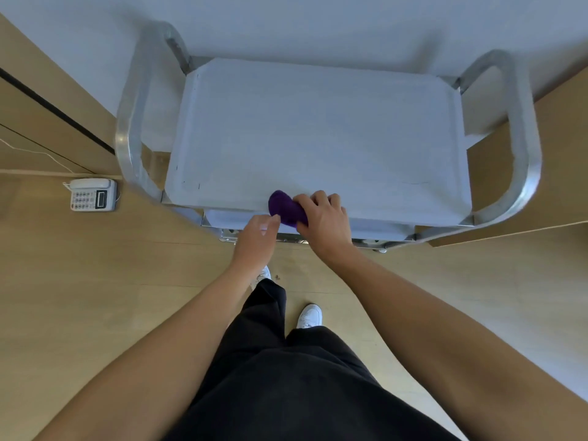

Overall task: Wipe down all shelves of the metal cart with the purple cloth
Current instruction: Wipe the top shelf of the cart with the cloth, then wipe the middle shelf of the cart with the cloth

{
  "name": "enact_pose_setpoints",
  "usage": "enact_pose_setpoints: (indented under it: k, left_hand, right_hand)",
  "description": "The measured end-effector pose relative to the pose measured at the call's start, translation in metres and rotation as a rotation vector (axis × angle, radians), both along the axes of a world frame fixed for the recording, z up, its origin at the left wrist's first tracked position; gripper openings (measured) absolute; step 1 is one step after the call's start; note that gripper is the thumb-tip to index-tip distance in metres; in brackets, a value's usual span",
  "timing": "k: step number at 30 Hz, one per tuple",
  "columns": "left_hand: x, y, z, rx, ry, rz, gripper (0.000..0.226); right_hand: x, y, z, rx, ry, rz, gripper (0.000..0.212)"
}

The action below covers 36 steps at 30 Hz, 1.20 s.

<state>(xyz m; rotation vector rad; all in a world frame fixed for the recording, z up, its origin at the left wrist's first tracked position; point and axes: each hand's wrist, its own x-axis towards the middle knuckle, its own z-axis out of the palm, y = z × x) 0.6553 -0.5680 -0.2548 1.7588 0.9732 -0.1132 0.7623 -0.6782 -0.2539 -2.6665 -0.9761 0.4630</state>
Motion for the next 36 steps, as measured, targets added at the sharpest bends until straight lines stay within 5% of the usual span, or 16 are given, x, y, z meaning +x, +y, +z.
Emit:
enact_pose_setpoints:
  k: [3, 10, 15, 22, 27, 36]
  left_hand:
    - [-0.003, -0.013, 0.005, -0.188, -0.045, 0.071, 0.038]
    - [-0.030, -0.037, 0.016, -0.106, -0.097, 0.040, 0.011]
    - [-0.052, -0.044, 0.021, 0.226, -0.055, -0.183, 0.011]
    - [-0.061, -0.034, 0.013, 0.524, -0.026, -0.348, 0.017]
    - [-0.064, -0.018, 0.010, 0.773, 0.040, -0.515, 0.025]
    - [-0.089, 0.028, -0.014, 0.573, 0.130, -0.447, 0.027]
  right_hand:
    - [-0.023, -0.016, 0.010, 0.058, -0.034, 0.030, 0.039]
    - [-0.051, -0.052, 0.016, -0.192, 0.149, 0.081, 0.066]
    - [-0.056, -0.067, 0.015, -0.173, 0.187, 0.169, 0.073]
    - [-0.061, -0.073, 0.016, 0.054, 0.484, 0.093, 0.048]
    - [-0.071, -0.069, 0.009, 0.041, 0.429, 0.015, 0.054]
    - [-0.079, -0.033, 0.003, -0.006, 0.476, 0.046, 0.034]
